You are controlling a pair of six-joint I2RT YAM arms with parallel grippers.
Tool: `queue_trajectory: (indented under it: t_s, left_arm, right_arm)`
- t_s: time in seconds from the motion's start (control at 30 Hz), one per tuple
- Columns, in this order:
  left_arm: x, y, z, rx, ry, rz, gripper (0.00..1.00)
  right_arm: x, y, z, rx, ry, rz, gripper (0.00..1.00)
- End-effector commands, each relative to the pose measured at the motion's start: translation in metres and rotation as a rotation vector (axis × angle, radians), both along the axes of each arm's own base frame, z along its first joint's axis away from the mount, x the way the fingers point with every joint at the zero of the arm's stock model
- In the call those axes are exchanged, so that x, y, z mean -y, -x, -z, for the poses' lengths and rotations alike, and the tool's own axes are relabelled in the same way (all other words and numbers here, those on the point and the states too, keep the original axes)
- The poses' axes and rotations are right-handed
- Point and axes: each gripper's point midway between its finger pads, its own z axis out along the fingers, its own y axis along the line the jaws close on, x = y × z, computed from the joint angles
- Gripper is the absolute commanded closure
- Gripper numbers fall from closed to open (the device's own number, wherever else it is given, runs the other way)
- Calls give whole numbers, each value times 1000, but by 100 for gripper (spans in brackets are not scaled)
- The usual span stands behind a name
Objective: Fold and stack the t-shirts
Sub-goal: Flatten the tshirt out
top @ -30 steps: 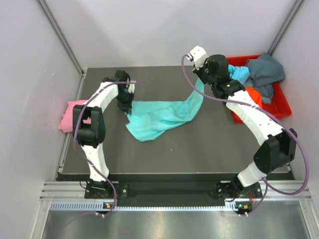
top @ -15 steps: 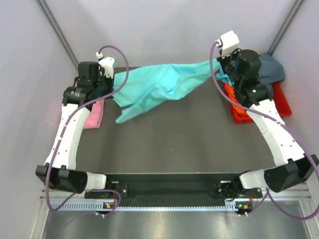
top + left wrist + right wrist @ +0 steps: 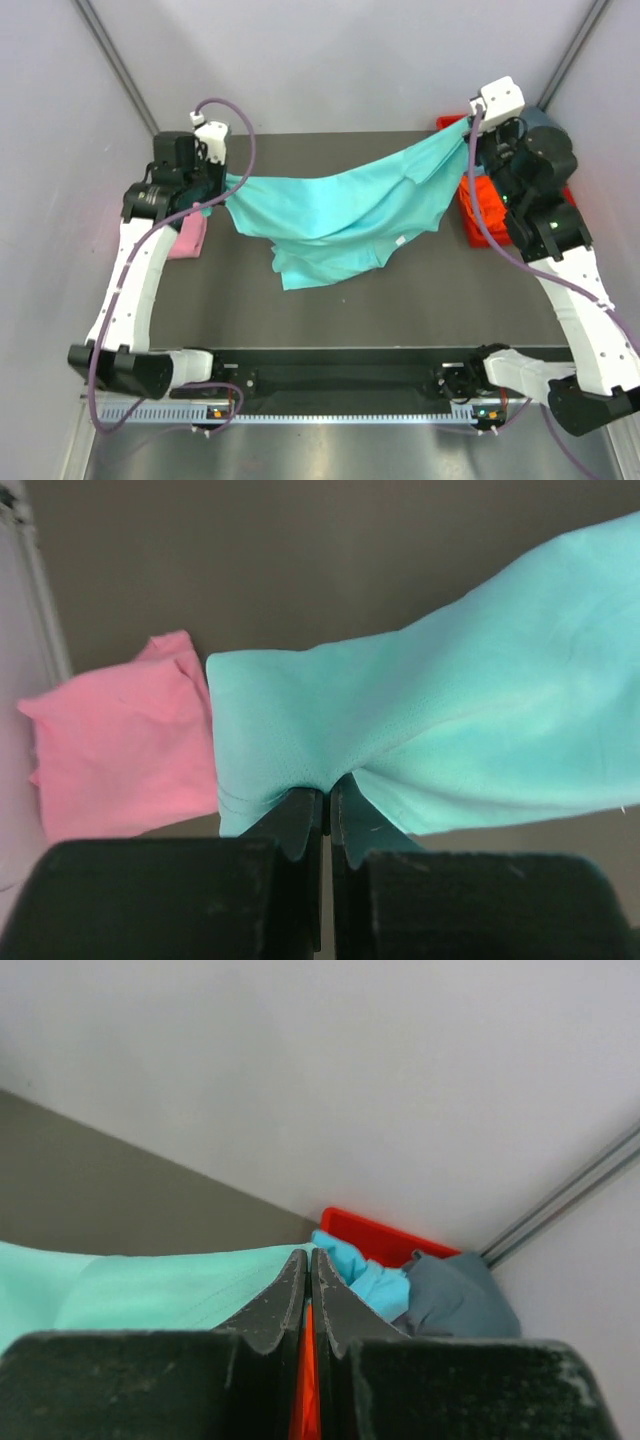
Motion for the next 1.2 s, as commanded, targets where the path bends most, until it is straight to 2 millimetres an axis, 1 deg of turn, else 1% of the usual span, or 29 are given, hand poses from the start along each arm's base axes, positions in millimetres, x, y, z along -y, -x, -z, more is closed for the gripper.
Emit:
queue_trajectory:
  t_s: [0.0, 0.03, 0.07, 0.1, 0.13, 0.17, 0.2, 0.23, 0.27, 0.3, 0.33, 0.37, 0.4, 0.43, 0.47, 0.5, 0.53, 0.57, 0.6, 0.63, 0.67, 0.7, 0.77, 0.8, 0.93, 0.97, 1.03, 1.13, 1.17]
  left_arm:
    - [13, -23, 51, -190, 6, 47, 100]
    - [17, -27, 60, -233, 7, 63, 100]
    - [19, -28, 89, -361, -1, 71, 100]
    - [21, -37, 86, -366, 3, 72, 100]
    - [24, -44, 96, -389, 8, 82, 100]
    - [27, -53, 118, -440, 5, 93, 100]
    - [30, -71, 116, -405, 7, 101, 100]
    - [31, -85, 122, -391, 5, 100, 100]
    - [32, -101, 147, -428, -7, 96, 100]
    - [35, -127, 130, -363, -5, 96, 100]
    - [35, -138, 135, -382, -11, 89, 81]
    - [31, -149, 163, -455, -30, 63, 64]
    - [32, -169, 129, -383, 2, 22, 45]
    - [29, -163, 133, -437, 17, 13, 35]
    - [30, -163, 119, -405, 35, 14, 32]
    - [26, -147, 137, -459, 32, 0, 30]
    - [26, -148, 135, -419, 45, 0, 28]
    - [25, -132, 112, -379, 72, 2, 27]
    - [30, -108, 138, -464, 115, 4, 27]
    - [28, -97, 138, -477, 141, -4, 27]
    - [28, -74, 145, -535, 158, -11, 28]
    - [33, -62, 148, -577, 198, 2, 29]
    - [33, -43, 153, -652, 256, -26, 31]
    - [35, -32, 162, -698, 280, -32, 32]
    - [35, -21, 178, -764, 309, -36, 32]
    - [36, -21, 189, -802, 321, -40, 32]
    - [38, -21, 206, -854, 347, -43, 33]
    - [39, -26, 221, -887, 355, -52, 34]
    - [38, -30, 229, -902, 347, -58, 34]
  right_arm:
    - [-17, -33, 64, -156, 17, -39, 100]
    - [-21, -37, 72, -179, 17, -52, 100]
    - [-27, -41, 78, -194, 3, -74, 100]
    - [-33, -49, 92, -223, 0, -82, 100]
    - [-37, -54, 97, -233, -7, -91, 100]
    - [-41, -59, 101, -233, -9, -102, 100]
    - [-46, -71, 116, -261, 3, -105, 100]
    - [-49, -79, 120, -257, 7, -106, 100]
    - [-50, -87, 128, -269, 20, -100, 100]
    - [-55, -102, 140, -297, 28, -99, 100]
    - [-58, -109, 144, -308, 31, -100, 100]
    - [-59, -115, 148, -318, 45, -102, 100]
    - [-63, -126, 150, -326, 47, -104, 100]
    - [-64, -130, 151, -330, 48, -102, 100]
    - [-65, -132, 150, -332, 37, -102, 100]
    - [-67, -134, 150, -332, 31, -103, 100]
    - [-68, -134, 149, -331, 23, -106, 100]
    - [-69, -133, 149, -330, 15, -106, 100]
    - [-69, -129, 153, -335, 13, -107, 100]
    - [-69, -126, 155, -338, 15, -109, 100]
    - [-69, -124, 156, -338, 16, -110, 100]
    - [-69, -118, 160, -346, 21, -113, 100]
    - [-68, -113, 163, -354, 27, -116, 100]
    - [-67, -109, 163, -355, 28, -116, 100]
    - [-65, -103, 167, -369, 35, -116, 100]
    - [-66, -103, 168, -372, 37, -116, 100]
    - [-66, -104, 168, -373, 38, -117, 100]
    - [-67, -107, 167, -375, 42, -118, 100]
    - [-67, -108, 166, -375, 44, -118, 100]
